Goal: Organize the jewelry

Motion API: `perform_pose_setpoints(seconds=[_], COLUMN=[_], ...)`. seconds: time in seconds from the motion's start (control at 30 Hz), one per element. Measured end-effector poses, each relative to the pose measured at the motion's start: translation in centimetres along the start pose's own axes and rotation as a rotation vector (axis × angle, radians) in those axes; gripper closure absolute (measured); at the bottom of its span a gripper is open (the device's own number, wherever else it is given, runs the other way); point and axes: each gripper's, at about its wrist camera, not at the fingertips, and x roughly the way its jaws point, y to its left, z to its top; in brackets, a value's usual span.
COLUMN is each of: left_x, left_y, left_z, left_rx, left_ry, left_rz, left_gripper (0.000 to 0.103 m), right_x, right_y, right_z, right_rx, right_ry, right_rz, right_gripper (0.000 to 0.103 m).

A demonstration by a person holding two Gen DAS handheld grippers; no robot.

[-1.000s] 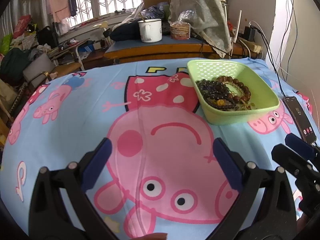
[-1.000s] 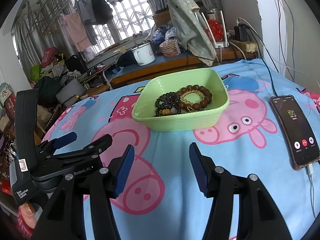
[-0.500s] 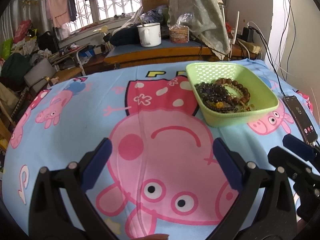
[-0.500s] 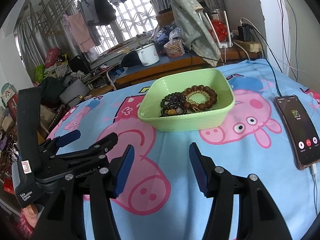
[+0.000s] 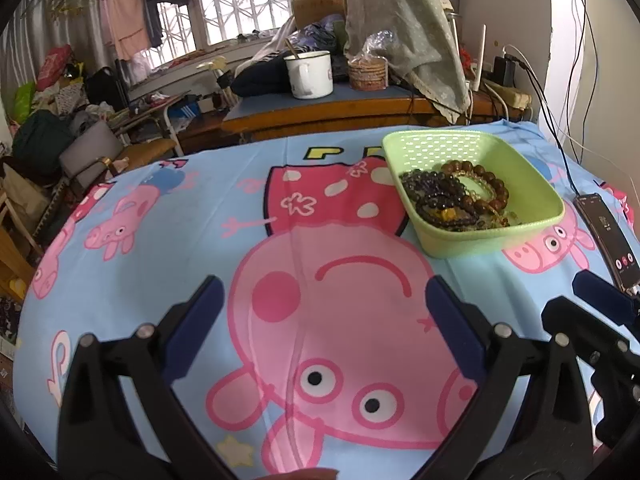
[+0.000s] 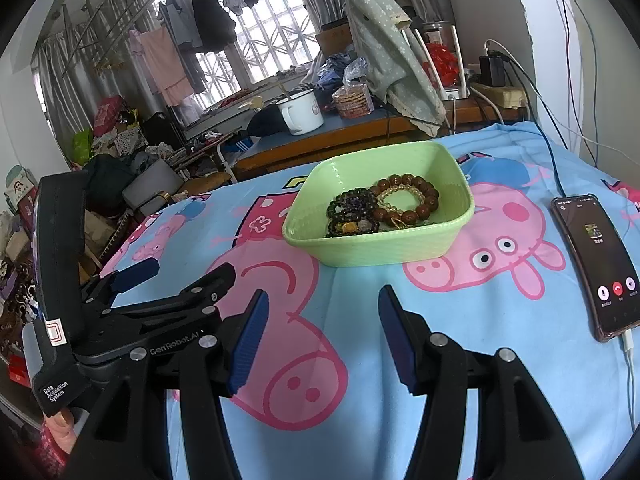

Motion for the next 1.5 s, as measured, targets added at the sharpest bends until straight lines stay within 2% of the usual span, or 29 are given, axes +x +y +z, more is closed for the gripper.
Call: perform_pose_setpoints(seconds=[0.37,0.83,1.5], left_x=[-0.3,-0.5,-0.6], left_y=[-0.5,-1.2,-1.4], left_z=[-0.2,-0.4,-0.4], left_rx=[0.014,0.022,0.022], left_ry=[-0.001,0.02,0.021], left_rz=[-0.024,-0.103,-0.101], left_gripper=[0.006,0.006,0.006], right_x=[-0.2,-1.0,-1.1], right_y=[0.0,-1.1,-0.8], right_z=[0.1,-0.4,-0.5], right_rx=[0.001,0.043,0.037], right_ry=[-0.005,-0.041,-0.048], right_rz=[0.001,0.001,0.004], right_gripper=[0.075,0.075,0.075])
